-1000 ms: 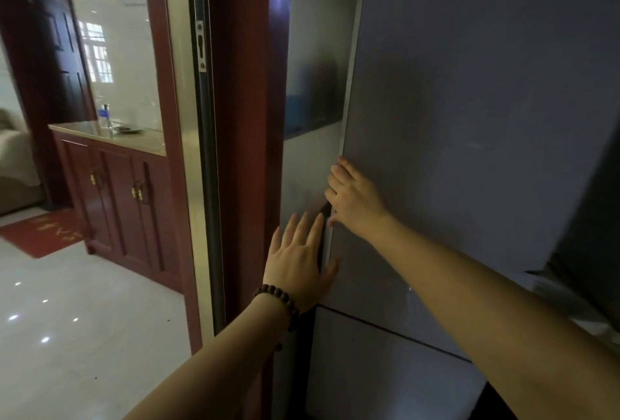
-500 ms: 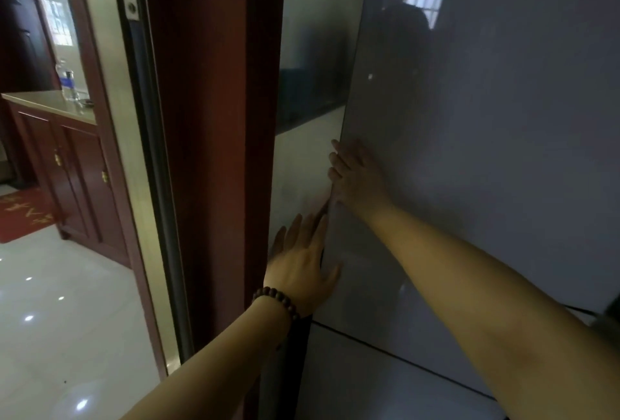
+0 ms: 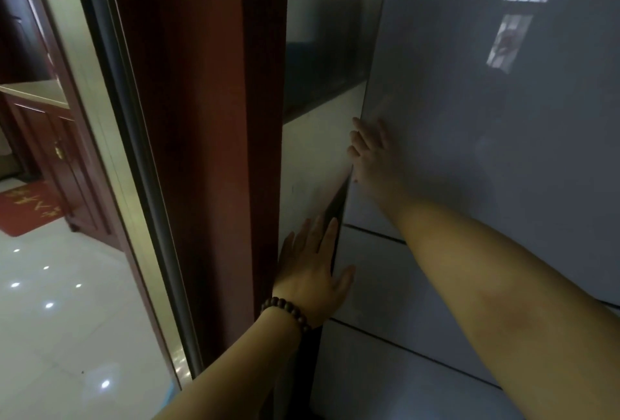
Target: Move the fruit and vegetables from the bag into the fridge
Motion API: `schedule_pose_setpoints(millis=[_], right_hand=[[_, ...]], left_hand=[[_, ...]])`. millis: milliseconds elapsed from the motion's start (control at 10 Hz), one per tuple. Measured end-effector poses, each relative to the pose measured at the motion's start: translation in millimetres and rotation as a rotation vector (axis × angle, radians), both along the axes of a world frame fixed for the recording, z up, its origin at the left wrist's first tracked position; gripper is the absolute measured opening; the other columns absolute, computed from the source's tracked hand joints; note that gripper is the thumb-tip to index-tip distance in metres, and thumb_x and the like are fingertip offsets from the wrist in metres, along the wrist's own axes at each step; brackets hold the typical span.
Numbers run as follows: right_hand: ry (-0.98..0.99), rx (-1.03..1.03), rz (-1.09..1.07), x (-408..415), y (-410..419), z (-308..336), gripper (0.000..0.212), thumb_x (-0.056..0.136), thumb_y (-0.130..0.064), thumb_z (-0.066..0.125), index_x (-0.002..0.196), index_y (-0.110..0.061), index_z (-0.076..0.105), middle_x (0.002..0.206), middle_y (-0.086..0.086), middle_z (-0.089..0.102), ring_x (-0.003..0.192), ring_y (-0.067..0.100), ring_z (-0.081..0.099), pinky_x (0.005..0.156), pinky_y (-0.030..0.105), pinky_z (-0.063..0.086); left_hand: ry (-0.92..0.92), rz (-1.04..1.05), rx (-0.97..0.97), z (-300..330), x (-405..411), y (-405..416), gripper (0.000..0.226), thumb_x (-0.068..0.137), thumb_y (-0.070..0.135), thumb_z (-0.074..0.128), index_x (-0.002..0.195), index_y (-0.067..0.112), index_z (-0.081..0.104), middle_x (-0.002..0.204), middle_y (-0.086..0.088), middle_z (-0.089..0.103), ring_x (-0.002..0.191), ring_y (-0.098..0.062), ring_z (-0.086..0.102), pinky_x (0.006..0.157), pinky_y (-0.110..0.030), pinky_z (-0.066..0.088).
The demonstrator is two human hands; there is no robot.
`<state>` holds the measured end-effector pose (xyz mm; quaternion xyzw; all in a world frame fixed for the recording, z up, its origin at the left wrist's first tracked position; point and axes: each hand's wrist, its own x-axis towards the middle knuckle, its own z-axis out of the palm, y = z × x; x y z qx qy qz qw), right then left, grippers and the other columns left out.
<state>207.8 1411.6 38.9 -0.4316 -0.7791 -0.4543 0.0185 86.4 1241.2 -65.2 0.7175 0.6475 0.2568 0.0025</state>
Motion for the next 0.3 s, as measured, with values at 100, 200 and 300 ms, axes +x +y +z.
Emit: schedule_pose_setpoints(millis=[100, 200, 300], right_hand=[[0.088, -0.043, -0.002, -4.1, -4.0, -4.1, 0.045, 0.089, -0.023, 0.037, 0.131, -0.009, 0.049, 0.156, 0.011, 0.021, 0.146, 0.03, 0.002, 0.115, 0.056, 0.005], [0.306, -0.235, 0.01, -1.1, -21.7, -12.7, 0.047, 0.093, -0.023, 0.045, 0.138, -0.011, 0.041, 0.159, 0.007, 0.007, 0.146, 0.027, -0.004, 0.115, 0.05, -0.002], [0.386, -0.262, -0.052, 17.2, -49.5, -19.9, 0.052, 0.098, -0.029, 0.034, 0.147, -0.014, 0.024, 0.159, 0.008, -0.001, 0.145, 0.028, -0.009, 0.115, 0.047, -0.007]], left_hand=[[0.033, -0.003, 0.003, 3.2, 4.1, -1.1, 0.076, 0.09, 0.06, 0.03, 0.15, 0.028, -0.005, 0.158, 0.003, -0.003, 0.145, -0.016, -0.007, 0.116, -0.037, -0.004], [0.047, -0.035, -0.008, 9.5, 14.2, -3.9, 0.077, 0.09, 0.059, 0.03, 0.149, 0.026, -0.005, 0.159, 0.002, -0.004, 0.145, -0.017, -0.008, 0.117, -0.038, -0.004], [0.066, -0.056, -0.009, 18.2, 28.2, -7.5, 0.077, 0.09, 0.06, 0.031, 0.149, 0.026, -0.004, 0.159, 0.001, -0.002, 0.145, -0.018, -0.006, 0.117, -0.04, -0.001]])
